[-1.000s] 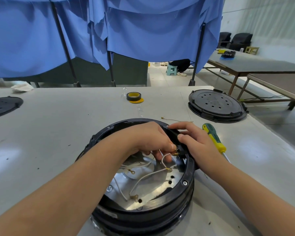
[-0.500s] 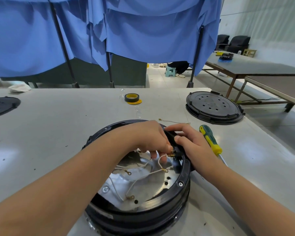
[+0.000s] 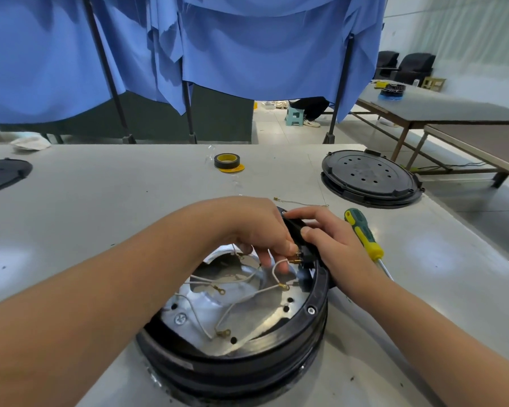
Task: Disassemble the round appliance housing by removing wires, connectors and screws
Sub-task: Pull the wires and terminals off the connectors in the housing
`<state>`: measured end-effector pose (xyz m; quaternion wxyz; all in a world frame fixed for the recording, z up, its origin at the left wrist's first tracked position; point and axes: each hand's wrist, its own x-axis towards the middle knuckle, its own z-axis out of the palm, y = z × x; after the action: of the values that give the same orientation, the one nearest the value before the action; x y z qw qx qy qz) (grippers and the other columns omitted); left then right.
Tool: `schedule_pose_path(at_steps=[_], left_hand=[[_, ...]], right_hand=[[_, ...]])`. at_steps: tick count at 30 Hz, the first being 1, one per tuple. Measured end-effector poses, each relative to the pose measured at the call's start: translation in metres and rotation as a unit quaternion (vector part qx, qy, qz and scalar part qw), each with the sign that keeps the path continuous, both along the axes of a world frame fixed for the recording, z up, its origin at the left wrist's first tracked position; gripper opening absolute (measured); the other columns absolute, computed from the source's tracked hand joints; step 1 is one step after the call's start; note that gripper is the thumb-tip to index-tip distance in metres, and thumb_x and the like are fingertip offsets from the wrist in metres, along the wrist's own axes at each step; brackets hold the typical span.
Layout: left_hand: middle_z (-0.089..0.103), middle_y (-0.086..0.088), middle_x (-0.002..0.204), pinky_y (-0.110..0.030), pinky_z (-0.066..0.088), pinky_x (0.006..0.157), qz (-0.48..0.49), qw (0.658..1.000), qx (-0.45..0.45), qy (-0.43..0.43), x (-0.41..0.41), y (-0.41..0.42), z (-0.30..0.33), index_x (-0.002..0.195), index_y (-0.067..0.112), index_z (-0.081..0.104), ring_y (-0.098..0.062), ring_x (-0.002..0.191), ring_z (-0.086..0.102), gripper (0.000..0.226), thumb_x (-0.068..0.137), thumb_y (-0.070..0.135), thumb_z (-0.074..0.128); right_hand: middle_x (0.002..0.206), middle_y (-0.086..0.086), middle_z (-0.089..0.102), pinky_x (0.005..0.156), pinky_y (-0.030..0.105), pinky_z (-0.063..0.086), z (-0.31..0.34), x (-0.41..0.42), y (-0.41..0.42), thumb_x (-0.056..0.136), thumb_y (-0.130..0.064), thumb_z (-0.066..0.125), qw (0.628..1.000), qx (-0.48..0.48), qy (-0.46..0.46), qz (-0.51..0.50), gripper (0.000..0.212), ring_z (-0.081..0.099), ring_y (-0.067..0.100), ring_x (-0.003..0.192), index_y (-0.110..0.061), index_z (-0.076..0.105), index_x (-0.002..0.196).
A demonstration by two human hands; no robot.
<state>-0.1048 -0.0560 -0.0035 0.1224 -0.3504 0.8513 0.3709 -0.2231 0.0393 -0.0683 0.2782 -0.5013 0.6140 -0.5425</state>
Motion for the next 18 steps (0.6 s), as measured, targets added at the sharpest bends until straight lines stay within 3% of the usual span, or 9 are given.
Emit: schedule_pose_path(at_steps=[5,8,11,14,18], left_hand=[[0.072,0.01,0.071,-0.02,0.035,0.053,0.013,0.998,0.046,0.038,0.006,-0.002,-0.007,0.08,0.019,0.072,0.002,0.046,0.056,0.02,0.094,0.023,0.057],[0.072,0.009,0.074,-0.021,0.035,0.054,0.004,0.998,0.052,0.04,0.008,-0.003,-0.008,0.08,0.019,0.072,0.001,0.048,0.056,0.022,0.095,0.023,0.057],[0.071,0.012,0.068,-0.02,0.037,0.055,-0.015,1.0,0.007,0.011,0.002,0.0,-0.001,0.092,0.015,0.074,0.002,0.048,0.057,0.02,0.095,0.023,0.056],[0.069,0.018,0.064,-0.018,0.039,0.054,-0.035,0.998,-0.051,-0.01,-0.002,0.0,0.001,0.09,0.016,0.075,0.003,0.046,0.056,0.022,0.094,0.025,0.055],[0.066,0.014,0.058,-0.019,0.033,0.052,-0.008,0.997,0.062,0.042,0.01,-0.005,-0.009,0.072,0.018,0.074,-0.002,0.042,0.044,0.029,0.095,0.024,0.057]], right_hand=[[0.112,0.009,0.066,0.096,0.045,0.048,0.002,0.001,0.0,0.091,0.006,0.044,1.0,-0.003,-0.004,-0.002,0.034,0.062,0.024,0.104,-0.014,0.065,0.108],[0.112,0.009,0.065,0.096,0.044,0.049,0.002,0.001,0.001,0.091,0.006,0.044,1.0,-0.001,0.0,-0.006,0.033,0.063,0.023,0.104,-0.012,0.065,0.11],[0.113,0.009,0.064,0.095,0.042,0.049,0.002,0.002,0.002,0.091,0.006,0.044,1.0,-0.001,0.005,-0.005,0.033,0.062,0.022,0.105,-0.011,0.064,0.11],[0.114,0.01,0.063,0.095,0.041,0.05,0.003,0.002,0.001,0.091,0.006,0.044,1.0,0.002,0.003,-0.004,0.033,0.061,0.022,0.105,-0.01,0.064,0.111],[0.114,0.007,0.064,0.094,0.037,0.05,0.003,0.003,0.002,0.091,0.006,0.044,1.0,-0.005,0.002,-0.006,0.032,0.062,0.019,0.105,-0.01,0.065,0.11]])
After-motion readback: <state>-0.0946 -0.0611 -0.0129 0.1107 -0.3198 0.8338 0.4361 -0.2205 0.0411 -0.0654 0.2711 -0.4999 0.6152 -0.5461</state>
